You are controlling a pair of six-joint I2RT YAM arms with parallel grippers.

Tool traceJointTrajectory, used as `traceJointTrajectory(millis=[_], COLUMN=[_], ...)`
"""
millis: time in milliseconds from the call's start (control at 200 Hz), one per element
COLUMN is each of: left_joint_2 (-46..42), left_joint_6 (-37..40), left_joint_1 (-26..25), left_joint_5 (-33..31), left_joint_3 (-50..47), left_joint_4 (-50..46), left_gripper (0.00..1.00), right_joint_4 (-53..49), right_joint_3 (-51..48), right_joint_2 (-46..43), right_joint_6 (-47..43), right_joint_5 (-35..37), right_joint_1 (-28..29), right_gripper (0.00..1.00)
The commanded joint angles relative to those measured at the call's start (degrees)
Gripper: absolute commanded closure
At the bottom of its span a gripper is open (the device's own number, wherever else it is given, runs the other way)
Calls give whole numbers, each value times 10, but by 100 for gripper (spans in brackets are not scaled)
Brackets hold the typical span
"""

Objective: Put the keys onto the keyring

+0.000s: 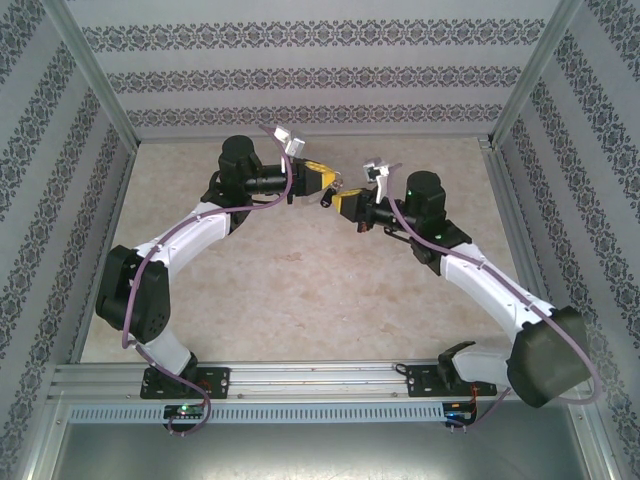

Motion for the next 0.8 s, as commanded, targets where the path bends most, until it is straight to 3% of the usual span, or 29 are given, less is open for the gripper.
traceJointTrajectory(millis=[0,330,550,794], left_joint_2=[-24,-32,-32,-19], left_joint_6=[-7,-9,-49,-100], left_joint_1=[-4,-5,-5,-7], left_joint_5=[1,-4,-15,-19], left_joint_3=[-5,-13,-30,-39], left_joint_4=[46,54,120,187], left_gripper=[100,100,100,100], right_joint_4=[-6,0,32,63], right_joint_3=[25,24,0,27], right_joint_2=[22,15,-6,26], right_joint_6=[1,10,40,67], right_joint_5=[-23,3,41,11], right_joint_1=[10,4,-11,-5], right_gripper=[100,100,100,100])
